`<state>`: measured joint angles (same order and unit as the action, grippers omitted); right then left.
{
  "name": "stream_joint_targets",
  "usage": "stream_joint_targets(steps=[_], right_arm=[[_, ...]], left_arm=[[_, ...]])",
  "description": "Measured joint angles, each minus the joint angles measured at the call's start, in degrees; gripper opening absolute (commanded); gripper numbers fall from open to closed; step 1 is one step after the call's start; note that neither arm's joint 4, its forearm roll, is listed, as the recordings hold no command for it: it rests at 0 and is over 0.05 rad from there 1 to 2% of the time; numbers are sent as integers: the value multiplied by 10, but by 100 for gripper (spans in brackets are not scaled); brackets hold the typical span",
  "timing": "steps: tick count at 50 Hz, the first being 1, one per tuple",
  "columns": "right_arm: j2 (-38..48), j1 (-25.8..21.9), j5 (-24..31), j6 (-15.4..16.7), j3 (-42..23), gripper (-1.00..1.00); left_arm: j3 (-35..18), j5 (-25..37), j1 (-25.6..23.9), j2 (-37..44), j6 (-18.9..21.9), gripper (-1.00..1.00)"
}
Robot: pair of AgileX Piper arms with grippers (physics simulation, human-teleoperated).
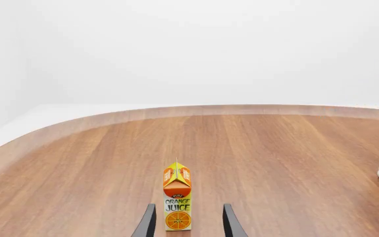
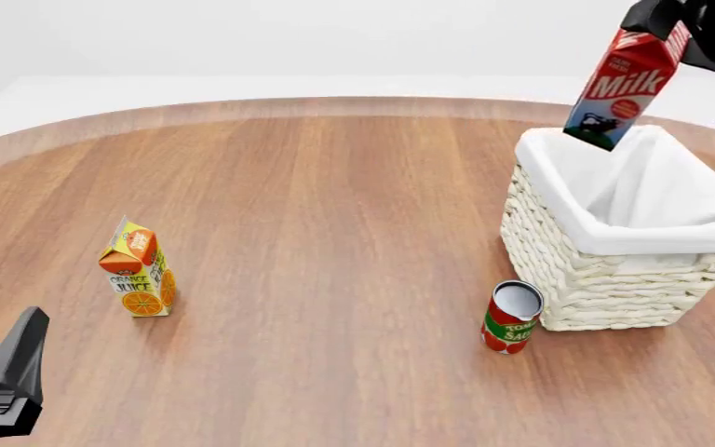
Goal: Pick the milk and place it in the basket.
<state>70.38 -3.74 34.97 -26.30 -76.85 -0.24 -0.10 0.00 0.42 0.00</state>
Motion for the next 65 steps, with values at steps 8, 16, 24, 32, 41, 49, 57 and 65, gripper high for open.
stream_joint_targets(steps=[8, 16, 24, 32, 41, 49, 57, 65], right_arm=[[-1, 23, -3, 2, 5, -100], [5, 41, -8, 5, 7, -100], [20, 56, -13, 8, 6, -100], [36, 71, -19, 13, 2, -100], [50, 88, -25, 17, -2, -100], [61, 101, -32, 20, 0, -100], [69, 112, -42, 23, 11, -100], [76, 118, -49, 26, 18, -100]], left_arm=[[0, 0, 0, 0, 0, 100], [0, 0, 0, 0, 0, 100], [0, 0, 0, 0, 0, 100], [0, 0, 0, 0, 0, 100], [0, 0, 0, 0, 0, 100], [0, 0, 0, 0, 0, 100], [0, 0, 0, 0, 0, 100], [0, 0, 0, 0, 0, 100]])
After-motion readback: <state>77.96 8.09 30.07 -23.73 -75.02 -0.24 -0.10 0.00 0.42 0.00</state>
